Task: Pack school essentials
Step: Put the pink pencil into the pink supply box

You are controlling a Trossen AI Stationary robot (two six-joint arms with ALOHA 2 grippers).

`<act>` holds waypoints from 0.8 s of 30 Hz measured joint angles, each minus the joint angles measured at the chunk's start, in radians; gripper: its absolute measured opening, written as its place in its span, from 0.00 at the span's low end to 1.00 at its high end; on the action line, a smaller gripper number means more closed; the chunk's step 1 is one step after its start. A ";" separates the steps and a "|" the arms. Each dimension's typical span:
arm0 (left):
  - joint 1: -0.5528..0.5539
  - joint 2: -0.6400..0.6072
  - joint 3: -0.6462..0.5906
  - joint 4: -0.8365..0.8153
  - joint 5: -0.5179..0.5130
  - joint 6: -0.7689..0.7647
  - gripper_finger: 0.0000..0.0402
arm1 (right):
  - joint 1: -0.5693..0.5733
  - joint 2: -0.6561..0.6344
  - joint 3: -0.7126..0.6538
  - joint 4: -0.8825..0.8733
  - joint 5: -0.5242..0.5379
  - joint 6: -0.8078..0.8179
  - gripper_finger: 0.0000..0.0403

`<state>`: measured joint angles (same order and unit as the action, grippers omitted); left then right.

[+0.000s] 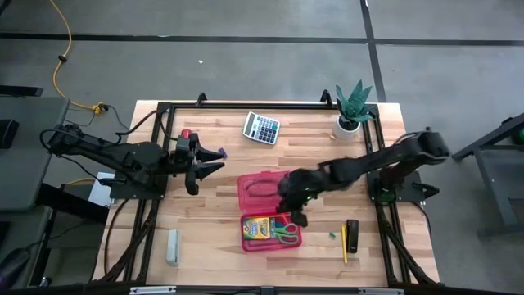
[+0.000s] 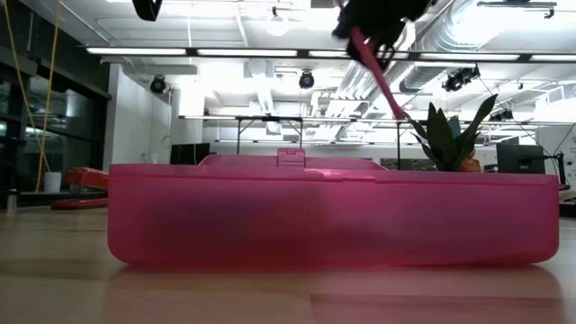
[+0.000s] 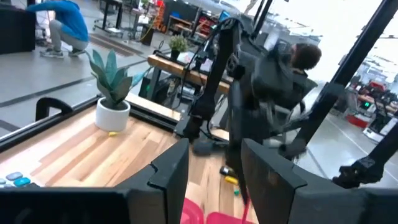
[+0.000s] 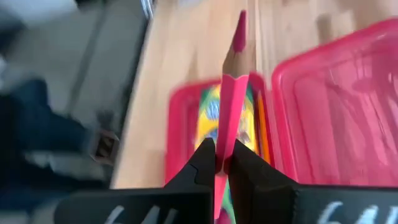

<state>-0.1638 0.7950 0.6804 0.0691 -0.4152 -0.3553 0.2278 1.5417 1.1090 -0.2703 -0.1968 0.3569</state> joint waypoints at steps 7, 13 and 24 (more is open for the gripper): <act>0.000 0.004 0.000 0.002 0.000 -0.008 0.34 | 0.003 0.244 0.246 -0.283 -0.005 -0.287 0.00; 0.000 0.005 0.000 0.002 0.000 -0.008 0.34 | 0.003 0.350 0.377 -0.444 0.019 -0.467 0.00; 0.000 0.005 0.000 0.002 0.000 -0.008 0.34 | 0.002 0.385 0.399 -0.536 -0.041 -0.463 0.00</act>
<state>-0.1638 0.7998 0.6804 0.0715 -0.4152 -0.3636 0.2296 1.9266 1.5082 -0.8061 -0.2375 -0.1057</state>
